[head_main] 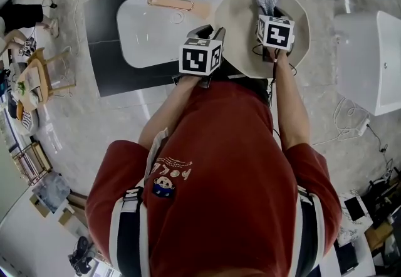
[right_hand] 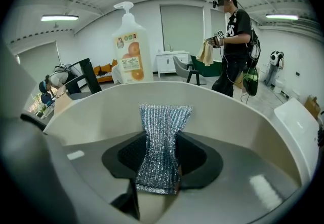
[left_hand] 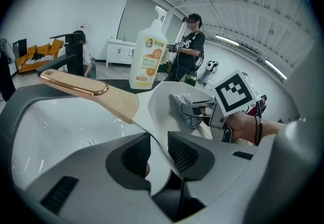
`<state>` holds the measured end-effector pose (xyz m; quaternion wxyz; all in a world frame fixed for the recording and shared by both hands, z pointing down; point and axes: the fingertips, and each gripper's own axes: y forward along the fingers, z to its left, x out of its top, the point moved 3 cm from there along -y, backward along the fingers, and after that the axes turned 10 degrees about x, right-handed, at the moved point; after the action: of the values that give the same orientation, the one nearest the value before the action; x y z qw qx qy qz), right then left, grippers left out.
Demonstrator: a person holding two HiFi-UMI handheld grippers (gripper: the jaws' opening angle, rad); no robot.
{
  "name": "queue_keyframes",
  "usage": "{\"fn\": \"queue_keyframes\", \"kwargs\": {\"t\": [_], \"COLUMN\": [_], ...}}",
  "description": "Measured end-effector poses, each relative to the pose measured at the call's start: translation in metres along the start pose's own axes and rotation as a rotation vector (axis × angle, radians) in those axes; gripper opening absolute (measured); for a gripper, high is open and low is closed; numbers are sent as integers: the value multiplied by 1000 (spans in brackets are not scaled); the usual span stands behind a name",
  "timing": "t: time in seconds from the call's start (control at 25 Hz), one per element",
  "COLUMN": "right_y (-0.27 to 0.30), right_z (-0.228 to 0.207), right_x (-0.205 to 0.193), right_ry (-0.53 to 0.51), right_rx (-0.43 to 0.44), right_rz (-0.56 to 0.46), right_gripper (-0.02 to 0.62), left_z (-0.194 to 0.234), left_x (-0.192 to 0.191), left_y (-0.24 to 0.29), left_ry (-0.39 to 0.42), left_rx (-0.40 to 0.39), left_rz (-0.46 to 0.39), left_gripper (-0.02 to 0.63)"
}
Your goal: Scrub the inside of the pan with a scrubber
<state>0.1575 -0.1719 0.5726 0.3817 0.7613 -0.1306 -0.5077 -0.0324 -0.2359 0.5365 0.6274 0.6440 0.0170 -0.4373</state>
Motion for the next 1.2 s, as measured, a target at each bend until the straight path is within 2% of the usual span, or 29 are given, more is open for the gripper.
{"fn": "queue_keyframes", "kwargs": {"t": [0.2,0.48,0.84,1.04,1.2], "right_y": [11,21,16,11,-3], "right_z": [23,69,112,122,126], "right_x": [9,9,-22,-34,-53], "right_ry": [0,-43,-140,-184,-243], "right_rx": [75,260,577,662,756], "right_rz": [-27,-15,138,205,316], "right_gripper": [192,192,192,192,192], "left_z": [-1,-3,-2,1,0], "left_x": [-1,0,0,1,1], "left_y": [0,0,1,2,2], "left_ry": [20,43,38,25,9], "left_rx": [3,1,-11,-13,-10], "left_rz": [1,4,5,6,5], "left_gripper": [110,112,112,112,110]}}
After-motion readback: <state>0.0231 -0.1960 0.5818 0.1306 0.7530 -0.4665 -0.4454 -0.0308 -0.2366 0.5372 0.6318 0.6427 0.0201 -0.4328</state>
